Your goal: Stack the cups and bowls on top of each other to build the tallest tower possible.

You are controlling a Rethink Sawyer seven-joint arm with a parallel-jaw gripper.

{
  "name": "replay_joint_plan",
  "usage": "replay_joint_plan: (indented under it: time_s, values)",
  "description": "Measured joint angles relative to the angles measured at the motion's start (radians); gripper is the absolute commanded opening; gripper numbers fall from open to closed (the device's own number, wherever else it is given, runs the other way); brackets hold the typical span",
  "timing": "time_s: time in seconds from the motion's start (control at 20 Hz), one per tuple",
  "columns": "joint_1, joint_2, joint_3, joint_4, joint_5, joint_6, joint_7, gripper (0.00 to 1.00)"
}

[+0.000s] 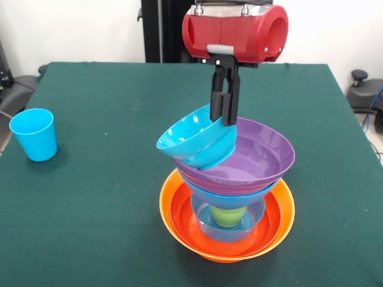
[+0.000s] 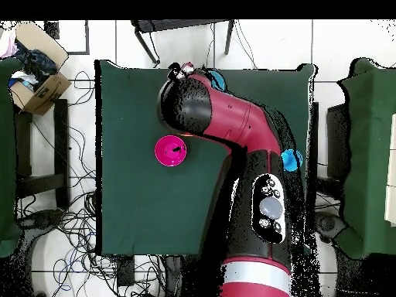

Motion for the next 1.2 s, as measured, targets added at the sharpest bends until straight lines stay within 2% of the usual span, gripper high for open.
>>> replay_joint_plan:
  time_s: [0.7, 1.2]
  values:
    - [0.007, 0.018, 0.0, 0.027, 0.03, -0.005, 0.0, 0.0]
    - [0.046, 0.019, -0.021, 0.028, 0.032, -0.005, 0.0, 0.0]
